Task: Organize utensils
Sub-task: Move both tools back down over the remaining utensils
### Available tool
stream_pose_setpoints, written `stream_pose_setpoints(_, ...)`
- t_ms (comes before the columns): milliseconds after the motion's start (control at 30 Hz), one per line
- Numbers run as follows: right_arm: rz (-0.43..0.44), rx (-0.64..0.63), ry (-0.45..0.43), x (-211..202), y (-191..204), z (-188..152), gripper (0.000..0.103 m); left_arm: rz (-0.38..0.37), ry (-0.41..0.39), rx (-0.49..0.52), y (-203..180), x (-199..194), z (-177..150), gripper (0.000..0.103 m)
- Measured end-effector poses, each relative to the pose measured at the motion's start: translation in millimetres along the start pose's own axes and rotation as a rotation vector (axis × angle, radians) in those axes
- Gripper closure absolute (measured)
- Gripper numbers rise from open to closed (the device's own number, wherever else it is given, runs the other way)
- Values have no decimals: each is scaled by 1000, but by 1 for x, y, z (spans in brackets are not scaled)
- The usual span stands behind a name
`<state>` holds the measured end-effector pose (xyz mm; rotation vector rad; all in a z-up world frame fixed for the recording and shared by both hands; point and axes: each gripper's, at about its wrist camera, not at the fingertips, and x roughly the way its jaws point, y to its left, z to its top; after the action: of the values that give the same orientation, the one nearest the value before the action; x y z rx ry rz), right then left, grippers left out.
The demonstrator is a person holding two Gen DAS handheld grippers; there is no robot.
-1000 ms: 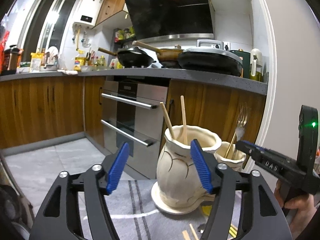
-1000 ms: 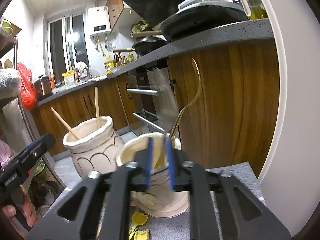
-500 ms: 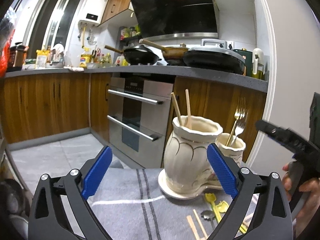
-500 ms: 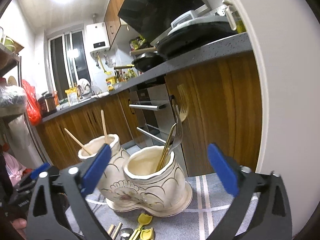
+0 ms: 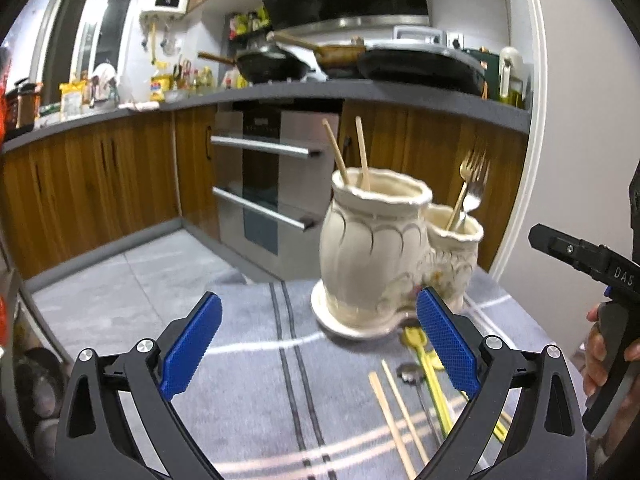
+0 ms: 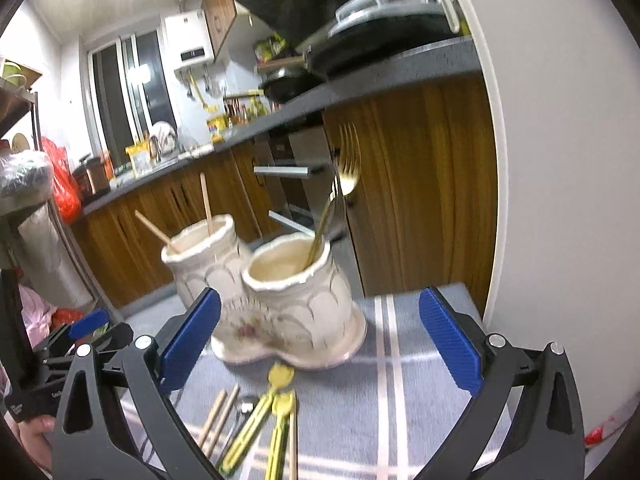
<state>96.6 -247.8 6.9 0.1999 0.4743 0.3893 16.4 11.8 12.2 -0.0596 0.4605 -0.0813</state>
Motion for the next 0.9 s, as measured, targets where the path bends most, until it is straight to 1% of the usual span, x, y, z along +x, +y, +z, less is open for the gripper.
stream_pose_setpoints(167,-15,-46,82,2,3,-17,5,21,106,20,2,6,-15,6)
stream_pose_setpoints(300,-25,-100,154,5,3,-34,5,12,189,27,2,9,-31,6)
stream_pose_setpoints(433,-11,-148,236,5,9,-55,5,6,213,31,2,5,-42,6)
stream_pose_setpoints(533,6,-214,273,3,20,-66,6,5,228,30,2,3,-47,6)
stream_pose_setpoints(567,9,-245,286,3,26,-69,10,2,231,29,1,3,-47,6)
stream_pose_setpoints(600,10,-266,297,4,31,-71,16,-2,232,32,1,2,-48,6)
stream_pose_setpoints(633,13,-285,312,5,35,-74,18,0,234,38,-1,2,-49,6)
stream_pose_setpoints(667,18,-293,323,6,37,-76,25,2,238,43,-2,4,-49,6)
stream_pose_setpoints(700,27,-304,344,8,40,-79,36,0,246,50,-3,4,-51,6)
stream_pose_setpoints(733,36,-311,364,10,43,-82,42,-1,251,54,-5,6,-51,6)
stream_pose_setpoints(800,53,-327,390,13,49,-86,59,1,268,74,-7,8,-54,6)
stream_pose_setpoints(833,58,-336,401,14,52,-87,63,2,274,81,-8,9,-55,6)
stream_pose_setpoints(900,69,-350,414,15,57,-89,74,-4,287,98,-11,9,-57,7)
